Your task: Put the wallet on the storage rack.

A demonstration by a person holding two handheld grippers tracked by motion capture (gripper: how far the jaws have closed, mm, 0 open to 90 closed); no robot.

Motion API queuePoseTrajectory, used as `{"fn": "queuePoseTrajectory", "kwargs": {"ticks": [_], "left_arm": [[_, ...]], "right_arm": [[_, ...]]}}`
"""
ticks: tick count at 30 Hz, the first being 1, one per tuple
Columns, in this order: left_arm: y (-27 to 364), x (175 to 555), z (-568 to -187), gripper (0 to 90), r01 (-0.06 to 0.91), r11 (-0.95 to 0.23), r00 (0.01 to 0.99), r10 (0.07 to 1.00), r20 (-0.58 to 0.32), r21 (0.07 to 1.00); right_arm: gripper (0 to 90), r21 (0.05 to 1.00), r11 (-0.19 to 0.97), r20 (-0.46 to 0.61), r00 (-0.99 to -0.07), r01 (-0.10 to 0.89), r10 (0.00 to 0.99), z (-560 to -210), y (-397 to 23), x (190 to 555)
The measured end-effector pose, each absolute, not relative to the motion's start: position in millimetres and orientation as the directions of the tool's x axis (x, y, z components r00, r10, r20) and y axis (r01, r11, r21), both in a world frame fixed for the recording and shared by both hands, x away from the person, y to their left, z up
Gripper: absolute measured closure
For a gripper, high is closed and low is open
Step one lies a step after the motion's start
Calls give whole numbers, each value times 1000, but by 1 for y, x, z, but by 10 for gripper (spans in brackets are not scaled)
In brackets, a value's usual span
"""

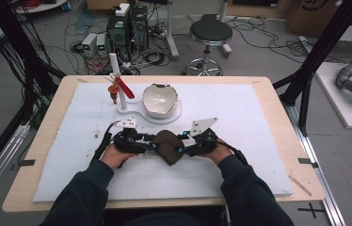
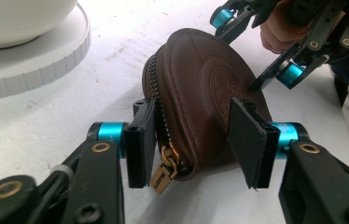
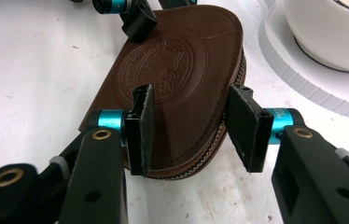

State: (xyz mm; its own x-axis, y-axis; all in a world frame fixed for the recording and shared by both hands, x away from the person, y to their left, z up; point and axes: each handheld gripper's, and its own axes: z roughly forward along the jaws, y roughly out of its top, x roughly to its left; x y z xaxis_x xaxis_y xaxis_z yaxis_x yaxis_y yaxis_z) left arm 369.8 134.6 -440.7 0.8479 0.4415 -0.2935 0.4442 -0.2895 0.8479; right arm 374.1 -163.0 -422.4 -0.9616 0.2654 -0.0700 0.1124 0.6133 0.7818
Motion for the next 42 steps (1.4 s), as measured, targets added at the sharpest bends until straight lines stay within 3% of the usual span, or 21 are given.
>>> {"fn": "queuePoseTrajectory", "kwargs": {"ticks": [2, 6, 11, 15, 18, 19, 21, 24, 25, 29, 35, 39, 42], "left_arm": [[135, 368, -440, 556, 431, -290, 852, 442, -280, 854], [135, 366, -437, 569, 379, -309, 876, 424, -230, 872], [135, 365, -436, 576, 359, -313, 883, 419, -211, 879], [137, 367, -437, 591, 396, -314, 859, 458, -228, 863], [140, 370, -437, 438, 439, -284, 826, 501, -259, 853], [141, 371, -437, 430, 448, -275, 821, 503, -270, 851], [142, 371, -438, 436, 452, -280, 821, 501, -273, 847], [138, 368, -438, 554, 420, -321, 845, 480, -236, 849], [137, 367, -438, 601, 409, -340, 849, 482, -217, 847], [138, 367, -438, 652, 389, -372, 862, 470, -191, 842], [136, 365, -438, 671, 376, -381, 871, 457, -182, 845], [137, 366, -439, 658, 392, -374, 859, 475, -189, 840], [142, 369, -437, 567, 424, -337, 829, 517, -211, 841]], "right_arm": [[507, 778, 604, -17, -954, 175, 298, -424, -164, 377], [338, 771, 530, 161, -913, 353, 374, -432, -169, 389], [330, 754, 474, 329, -886, 455, 326, -439, -171, 395], [404, 734, 523, 312, -900, 432, 306, -441, -163, 393], [460, 738, 544, 274, -914, 400, 300, -435, -161, 391], [481, 746, 548, 249, -921, 379, 298, -432, -160, 389], [534, 766, 552, 188, -936, 329, 297, -424, -159, 386], [616, 799, 519, 151, -937, 304, 315, -415, -164, 385], [623, 805, 515, 142, -938, 295, 316, -413, -166, 385], [610, 817, 503, 151, -946, 283, 287, -414, -164, 383], [412, 766, 540, 206, -929, 349, 308, -429, -156, 385], [500, 743, 570, 226, -933, 351, 280, -435, -147, 385], [601, 760, 536, 237, -925, 367, 298, -431, -152, 387]]}}
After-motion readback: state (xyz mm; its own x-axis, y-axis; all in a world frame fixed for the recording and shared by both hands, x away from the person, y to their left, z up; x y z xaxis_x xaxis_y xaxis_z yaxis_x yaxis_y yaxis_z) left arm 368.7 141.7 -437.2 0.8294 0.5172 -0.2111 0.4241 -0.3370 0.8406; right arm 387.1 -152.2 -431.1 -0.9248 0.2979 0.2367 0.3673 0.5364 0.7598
